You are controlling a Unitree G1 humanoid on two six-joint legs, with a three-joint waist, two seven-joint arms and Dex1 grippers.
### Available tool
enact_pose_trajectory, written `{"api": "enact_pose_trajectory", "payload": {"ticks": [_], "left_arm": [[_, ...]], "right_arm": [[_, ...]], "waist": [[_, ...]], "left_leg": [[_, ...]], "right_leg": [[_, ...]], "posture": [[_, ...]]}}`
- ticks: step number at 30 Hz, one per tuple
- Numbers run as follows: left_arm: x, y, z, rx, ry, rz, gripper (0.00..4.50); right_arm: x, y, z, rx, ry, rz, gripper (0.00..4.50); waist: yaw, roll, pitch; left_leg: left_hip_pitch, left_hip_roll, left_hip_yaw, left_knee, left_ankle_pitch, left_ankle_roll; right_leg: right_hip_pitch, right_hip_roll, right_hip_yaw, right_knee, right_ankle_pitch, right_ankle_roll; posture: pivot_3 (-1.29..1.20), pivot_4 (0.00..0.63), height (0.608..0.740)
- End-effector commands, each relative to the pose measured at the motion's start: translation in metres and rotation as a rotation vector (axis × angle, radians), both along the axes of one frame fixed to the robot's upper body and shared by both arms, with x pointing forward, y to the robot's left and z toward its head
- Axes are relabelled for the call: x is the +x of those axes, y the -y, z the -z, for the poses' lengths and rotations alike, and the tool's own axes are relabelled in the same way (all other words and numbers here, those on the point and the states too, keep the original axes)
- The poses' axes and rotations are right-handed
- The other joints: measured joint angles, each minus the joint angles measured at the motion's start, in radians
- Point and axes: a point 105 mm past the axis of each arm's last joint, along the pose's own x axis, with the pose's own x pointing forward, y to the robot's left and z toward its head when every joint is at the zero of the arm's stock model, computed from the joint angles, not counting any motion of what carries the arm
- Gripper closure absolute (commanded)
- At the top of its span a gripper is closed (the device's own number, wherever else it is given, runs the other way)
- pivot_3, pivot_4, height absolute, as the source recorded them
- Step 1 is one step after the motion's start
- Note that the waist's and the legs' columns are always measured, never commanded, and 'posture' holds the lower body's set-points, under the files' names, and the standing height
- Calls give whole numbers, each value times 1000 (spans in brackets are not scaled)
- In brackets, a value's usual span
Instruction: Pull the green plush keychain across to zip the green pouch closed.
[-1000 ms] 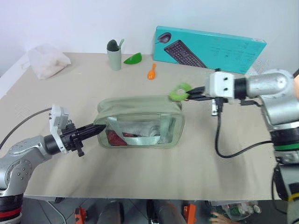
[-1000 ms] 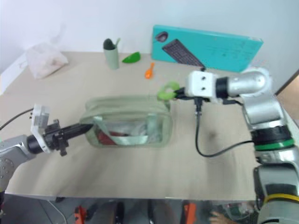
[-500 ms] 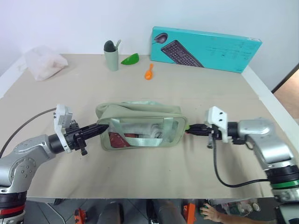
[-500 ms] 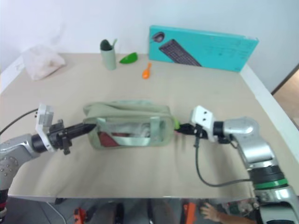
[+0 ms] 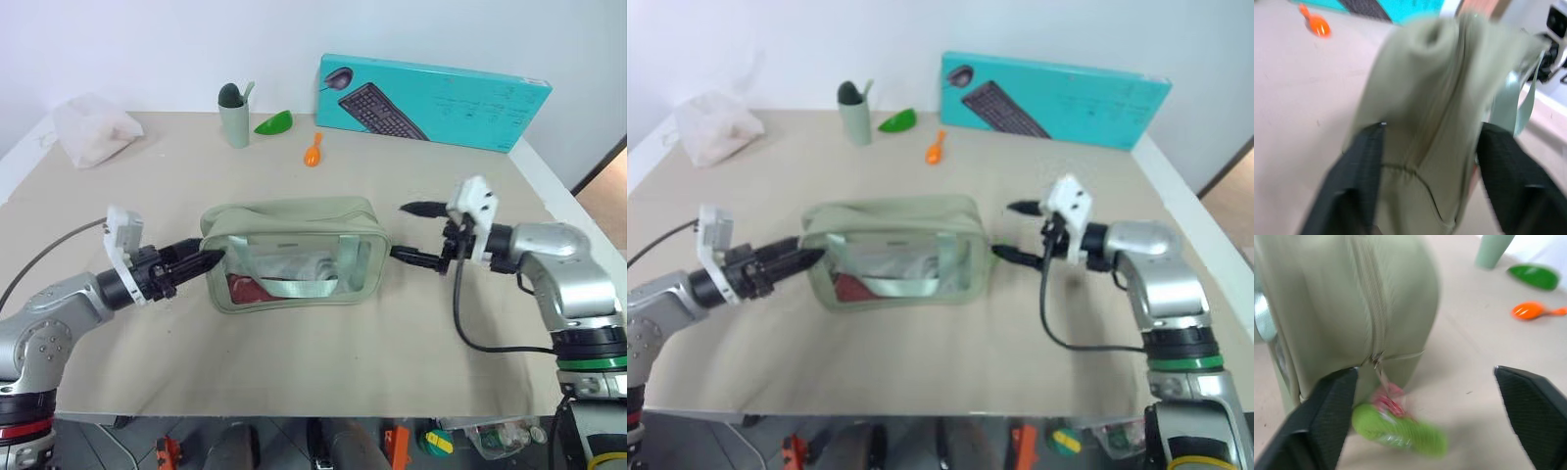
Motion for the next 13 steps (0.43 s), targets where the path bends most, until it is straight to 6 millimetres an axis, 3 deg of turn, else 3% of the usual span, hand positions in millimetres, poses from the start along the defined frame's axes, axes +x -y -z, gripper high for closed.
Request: {"api": "enact_pose_trajectory", "payload": {"ticks": [1,5,9,13], "left_arm": [[-8,-10,-27,-15,93,-41,439],[-21,-43,-18,26,-13,-146,439],[-28,-80,-3,99,-87,-311,439],[-36,-97,-4,106,-85,-374,439]], "right_arm": [[-15,13,-21,33,47,-20,0],[-31,34,-29,88,34,12,0],[-45,49,-24,111,-8,50,0],[-53,54,-15,126,-48,79,0]], "waist": [[0,0,0],[-3,0,0],[-2,0,0],[0,0,0]], "left_leg": [[0,0,0,0,0,0],[0,0,0,0,-2,-1],[1,0,0,-1,-2,-1],[2,1,-1,0,-2,-1]], "right_leg": [[0,0,0,0,0,0],[0,0,0,-1,-1,1],[0,0,0,-1,-2,0],[1,0,-1,-1,-2,0]], "posture": [[0,150,740],[0,150,740],[0,150,740],[0,150,740]]}}
